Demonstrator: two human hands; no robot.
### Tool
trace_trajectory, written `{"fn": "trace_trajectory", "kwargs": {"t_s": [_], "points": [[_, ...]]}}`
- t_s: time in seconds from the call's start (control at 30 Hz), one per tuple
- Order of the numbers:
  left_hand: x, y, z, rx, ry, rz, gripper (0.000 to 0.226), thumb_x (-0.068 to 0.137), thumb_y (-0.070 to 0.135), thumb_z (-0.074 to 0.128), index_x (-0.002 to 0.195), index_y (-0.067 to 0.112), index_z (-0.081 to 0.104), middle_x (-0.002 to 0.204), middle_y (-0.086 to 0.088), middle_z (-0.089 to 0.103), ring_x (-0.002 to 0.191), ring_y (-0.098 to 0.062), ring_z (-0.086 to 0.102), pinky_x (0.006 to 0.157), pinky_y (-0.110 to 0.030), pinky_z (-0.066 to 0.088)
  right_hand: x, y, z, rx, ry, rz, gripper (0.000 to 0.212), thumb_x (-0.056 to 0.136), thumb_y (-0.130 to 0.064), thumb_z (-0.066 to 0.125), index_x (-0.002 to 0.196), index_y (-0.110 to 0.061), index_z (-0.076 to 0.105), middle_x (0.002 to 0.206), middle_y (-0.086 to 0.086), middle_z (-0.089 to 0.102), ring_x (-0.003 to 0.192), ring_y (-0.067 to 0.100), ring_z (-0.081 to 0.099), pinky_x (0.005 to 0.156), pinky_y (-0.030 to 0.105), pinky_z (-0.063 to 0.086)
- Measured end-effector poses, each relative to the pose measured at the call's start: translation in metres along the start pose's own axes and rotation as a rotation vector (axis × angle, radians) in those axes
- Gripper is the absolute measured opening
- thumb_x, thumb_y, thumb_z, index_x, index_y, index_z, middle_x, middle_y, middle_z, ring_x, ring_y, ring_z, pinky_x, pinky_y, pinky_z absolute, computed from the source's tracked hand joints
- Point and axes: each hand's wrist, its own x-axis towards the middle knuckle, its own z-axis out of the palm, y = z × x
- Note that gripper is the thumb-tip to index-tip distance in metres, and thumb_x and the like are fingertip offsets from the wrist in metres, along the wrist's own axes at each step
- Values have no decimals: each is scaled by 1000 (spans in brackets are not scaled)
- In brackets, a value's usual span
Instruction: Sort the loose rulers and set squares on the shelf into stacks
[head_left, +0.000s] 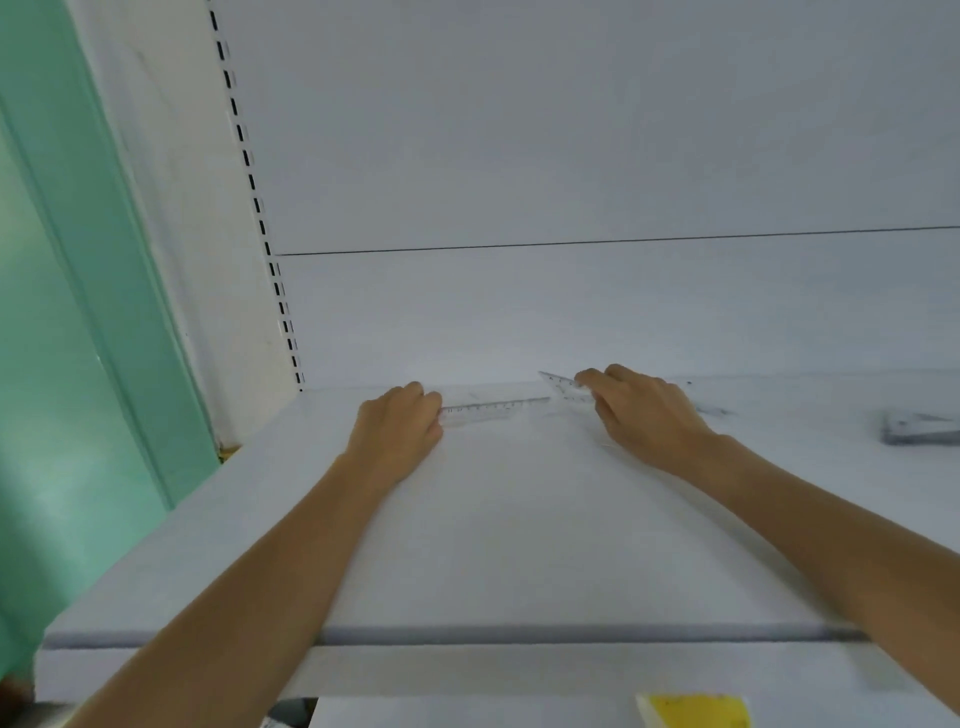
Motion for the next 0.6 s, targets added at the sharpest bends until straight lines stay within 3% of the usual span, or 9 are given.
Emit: {"fn": "trace_trajectory", "kwargs": {"t_s": [0.13,0.23,0.4,0.6], "points": [[1,3,-7,-149,65,-8,31,96,18,32,122,20,47,107,-7,59,96,-30,57,73,-33,38,-20,14,-11,15,7,82,35,98,-17,31,130,-24,43,96,8,59,82,29,56,62,32,36],[4,19,-14,-318,58,66,39,97,15,29,132,26,44,104,-7,58,97,-28,55,76,-32,37,-38,33,-28,74,7,142,32,99,-21,29,125,-20,49,95,8,59,91,28,54,73,37,44],[19,73,-25,-541,-12,151,40,98,24,29,134,33,46,93,2,42,92,-18,48,78,-28,36,-76,72,-55,71,0,236,32,99,-25,31,118,-16,55,99,6,59,94,24,54,78,38,46],[37,168,-43,-678,-30,236,37,96,30,35,129,31,52,92,6,42,87,-14,46,80,-28,37,-130,127,-89,44,14,377,30,99,-25,32,108,-13,58,100,7,60,98,26,53,83,41,45]]}}
